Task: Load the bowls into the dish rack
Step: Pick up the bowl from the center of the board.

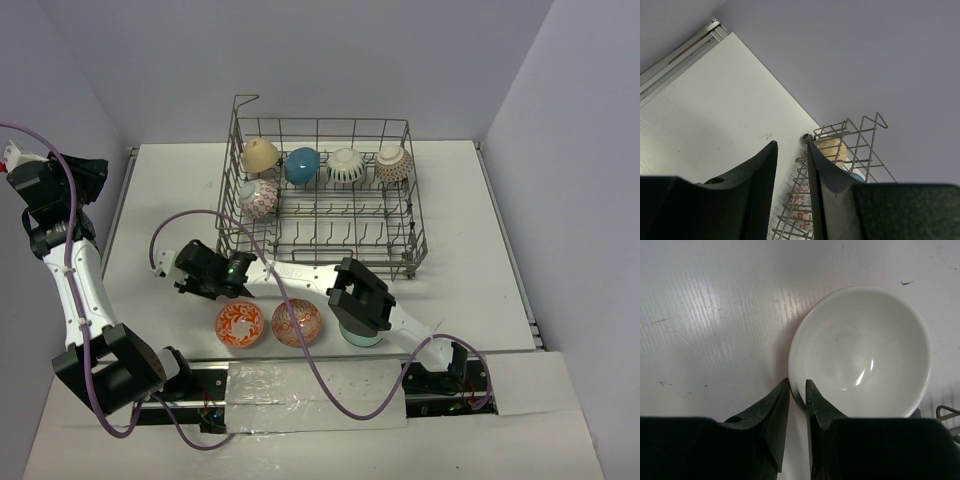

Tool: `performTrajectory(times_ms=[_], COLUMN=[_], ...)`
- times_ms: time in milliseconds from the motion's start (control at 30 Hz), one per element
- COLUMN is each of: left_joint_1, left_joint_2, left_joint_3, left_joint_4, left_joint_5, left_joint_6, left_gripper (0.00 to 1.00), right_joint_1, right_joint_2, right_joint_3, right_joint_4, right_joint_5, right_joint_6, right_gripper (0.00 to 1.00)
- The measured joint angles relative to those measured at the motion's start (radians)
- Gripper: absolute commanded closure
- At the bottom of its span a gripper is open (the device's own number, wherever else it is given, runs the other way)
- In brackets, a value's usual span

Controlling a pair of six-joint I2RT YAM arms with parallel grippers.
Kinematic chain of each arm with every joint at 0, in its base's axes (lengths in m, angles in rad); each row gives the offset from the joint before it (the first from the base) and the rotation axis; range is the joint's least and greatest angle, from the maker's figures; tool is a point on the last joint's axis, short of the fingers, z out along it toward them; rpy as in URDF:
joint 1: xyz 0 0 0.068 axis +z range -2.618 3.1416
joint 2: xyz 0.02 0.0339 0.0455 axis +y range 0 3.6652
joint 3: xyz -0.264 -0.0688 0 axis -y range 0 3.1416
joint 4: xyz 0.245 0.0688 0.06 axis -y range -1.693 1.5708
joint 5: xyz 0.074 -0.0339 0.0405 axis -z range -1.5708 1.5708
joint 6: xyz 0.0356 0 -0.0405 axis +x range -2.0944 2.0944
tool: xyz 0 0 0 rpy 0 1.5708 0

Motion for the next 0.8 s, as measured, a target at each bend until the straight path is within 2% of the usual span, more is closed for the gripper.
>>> performTrajectory(times_ms=[200, 300, 800], left_joint_1=[0.000, 0.000, 0.000], left_joint_2=[0.000, 0.000, 0.000], left_joint_3=[0.000, 0.000, 0.000], left_joint_4=[0.000, 0.000, 0.000], left_joint_5=[0.006, 0.006, 0.006], left_joint_6=[-0.002, -0.002, -0.002], left_gripper=[0.64, 0.64, 0.64], right_joint_1=[0.001, 0.002, 0.002], right_joint_2=[0.001, 0.001, -0.003], right_joint_3=[0.000, 0.003, -0.013], right_joint_4=[0.024, 0.036, 0.050], right_joint_5=[0.008, 0.008, -0.007], right_joint_6=[-0.010, -0.010, -0.002], right_gripper=[0.93, 0.99, 1.00])
